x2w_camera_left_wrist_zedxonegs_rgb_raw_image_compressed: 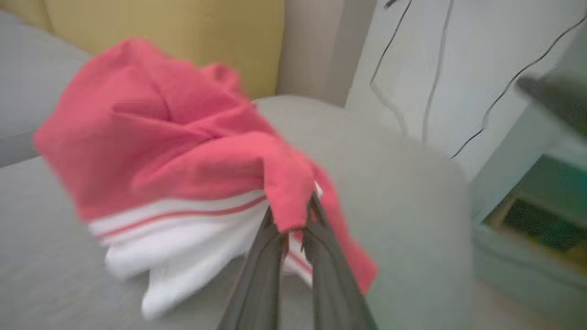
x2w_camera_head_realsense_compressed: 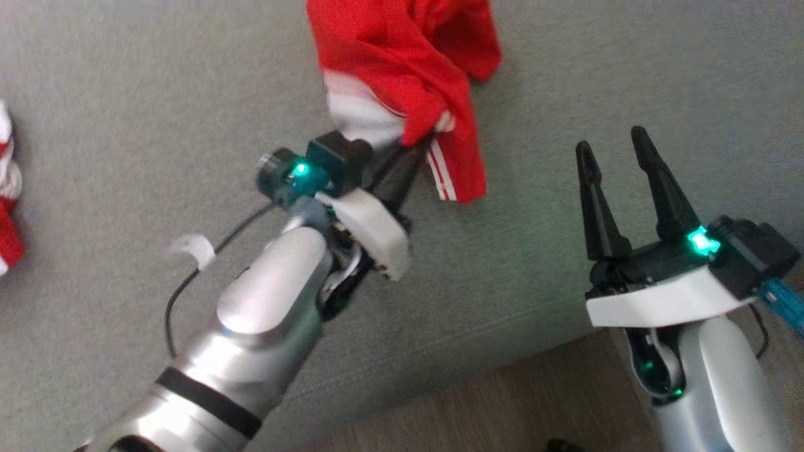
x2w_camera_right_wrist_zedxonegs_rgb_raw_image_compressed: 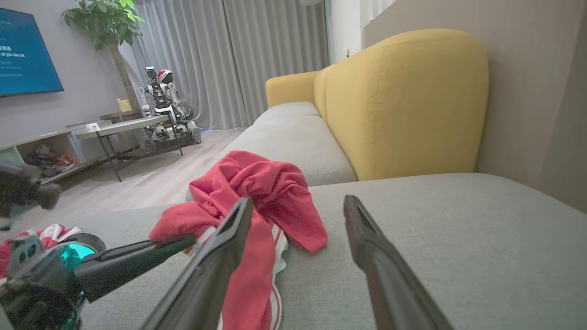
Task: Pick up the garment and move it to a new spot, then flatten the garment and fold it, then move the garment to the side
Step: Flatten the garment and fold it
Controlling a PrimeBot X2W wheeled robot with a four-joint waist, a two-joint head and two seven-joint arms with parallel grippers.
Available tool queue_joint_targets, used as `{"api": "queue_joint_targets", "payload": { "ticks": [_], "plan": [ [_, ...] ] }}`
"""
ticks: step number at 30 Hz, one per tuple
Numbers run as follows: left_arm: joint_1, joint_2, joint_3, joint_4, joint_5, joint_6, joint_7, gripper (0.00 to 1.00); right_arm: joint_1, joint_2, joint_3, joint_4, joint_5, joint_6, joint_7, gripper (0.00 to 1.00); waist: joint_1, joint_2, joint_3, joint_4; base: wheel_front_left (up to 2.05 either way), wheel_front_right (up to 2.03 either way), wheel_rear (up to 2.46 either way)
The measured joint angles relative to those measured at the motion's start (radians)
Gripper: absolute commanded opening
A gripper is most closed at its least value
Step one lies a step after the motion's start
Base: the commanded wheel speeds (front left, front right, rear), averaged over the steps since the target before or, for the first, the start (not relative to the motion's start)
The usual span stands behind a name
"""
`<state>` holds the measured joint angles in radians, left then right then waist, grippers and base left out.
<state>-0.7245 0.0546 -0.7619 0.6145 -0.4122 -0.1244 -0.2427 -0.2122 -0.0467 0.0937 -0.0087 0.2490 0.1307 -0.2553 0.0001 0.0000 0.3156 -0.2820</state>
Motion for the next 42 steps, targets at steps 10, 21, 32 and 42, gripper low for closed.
{"api": "queue_joint_targets", "payload": {
  "ticks": [10,21,32,42],
  "plan": [
    [-0.163,-0.009,0.002,-0.240,-0.676,0.015,0.137,0.00,0.078,0.000,-0.063,-0.031,0.000,0.000,0.000,1.00,0.0000,0.0000,-0.136,-0.075,0.00,0.00,0.00],
    [-0.466,-0.036,0.113,-0.170,-0.937,0.210,0.002,0.00,0.144,0.000,-0.063,-0.032,-0.008,0.000,0.000,1.00,-0.0001,0.0000,-0.253,-0.127,0.00,0.00,0.00],
    [-0.069,0.116,0.399,0.185,-0.823,0.255,-0.006,0.00,0.141,0.000,-0.056,-0.036,-0.020,0.000,0.000,1.00,-0.0001,0.0000,-0.204,-0.057,0.00,0.00,0.00],
    [0.011,0.159,0.583,0.114,-0.461,0.099,-0.007,1.00,0.135,0.000,0.034,0.137,-0.047,0.000,0.000,1.00,-0.0001,0.0000,-0.140,0.021,0.00,0.00,0.00]
  ]
}}
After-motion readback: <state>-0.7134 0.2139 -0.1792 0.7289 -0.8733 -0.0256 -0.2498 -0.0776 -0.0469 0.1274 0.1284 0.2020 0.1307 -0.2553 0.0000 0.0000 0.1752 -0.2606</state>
